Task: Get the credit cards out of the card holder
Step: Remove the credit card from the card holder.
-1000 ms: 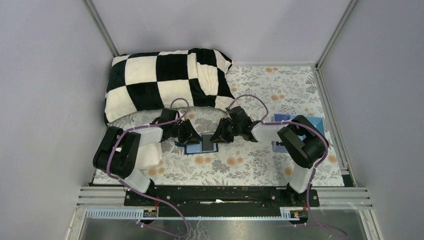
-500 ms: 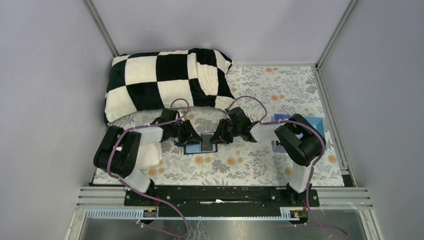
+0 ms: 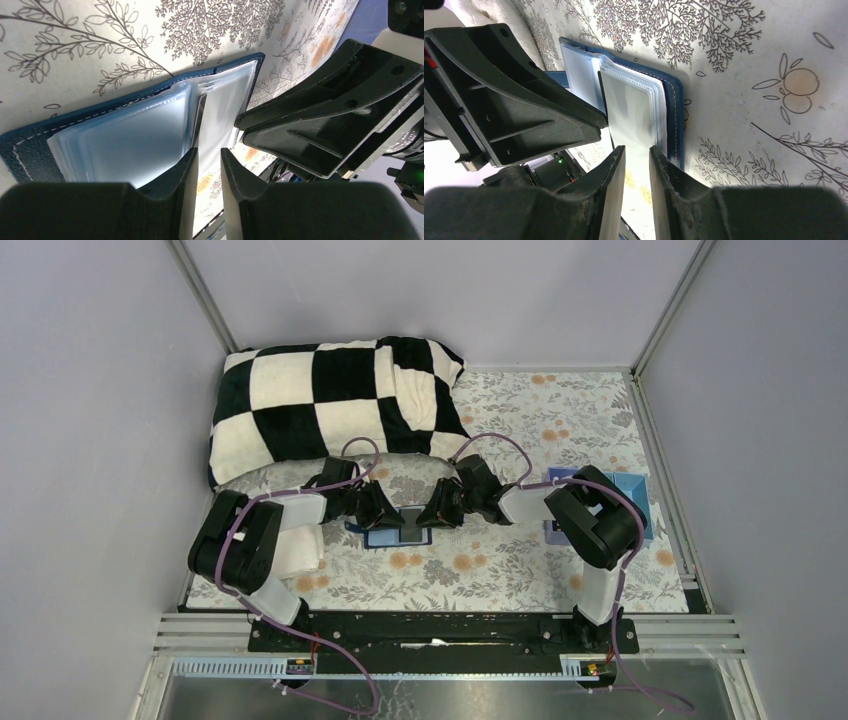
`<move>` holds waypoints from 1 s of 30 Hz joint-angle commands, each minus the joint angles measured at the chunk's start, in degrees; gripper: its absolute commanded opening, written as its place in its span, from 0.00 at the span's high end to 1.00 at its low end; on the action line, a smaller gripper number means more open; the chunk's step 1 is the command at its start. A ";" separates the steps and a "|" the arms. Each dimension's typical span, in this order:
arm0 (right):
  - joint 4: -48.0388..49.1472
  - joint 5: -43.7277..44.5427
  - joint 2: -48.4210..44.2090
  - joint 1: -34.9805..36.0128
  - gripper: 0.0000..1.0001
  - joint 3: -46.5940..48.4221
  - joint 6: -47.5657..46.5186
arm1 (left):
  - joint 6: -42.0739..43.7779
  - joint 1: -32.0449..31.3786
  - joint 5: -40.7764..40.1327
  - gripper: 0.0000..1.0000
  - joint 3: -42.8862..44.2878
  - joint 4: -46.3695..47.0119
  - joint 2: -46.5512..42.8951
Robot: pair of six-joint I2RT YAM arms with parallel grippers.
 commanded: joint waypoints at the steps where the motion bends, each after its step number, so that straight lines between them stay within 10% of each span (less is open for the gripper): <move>1: 1.71 -0.80 0.48 0.64 0.68 0.02 0.40 | 1.15 0.01 -0.49 0.73 0.40 1.94 1.34; 20: 1.31 -0.31 0.37 0.59 0.69 -0.13 0.26 | 4.00 -0.26 -4.69 0.64 -0.14 -0.96 0.01; 30: 1.28 -1.00 1.07 0.59 0.69 0.37 0.34 | 1.78 -0.39 -1.33 0.88 -0.46 2.67 0.32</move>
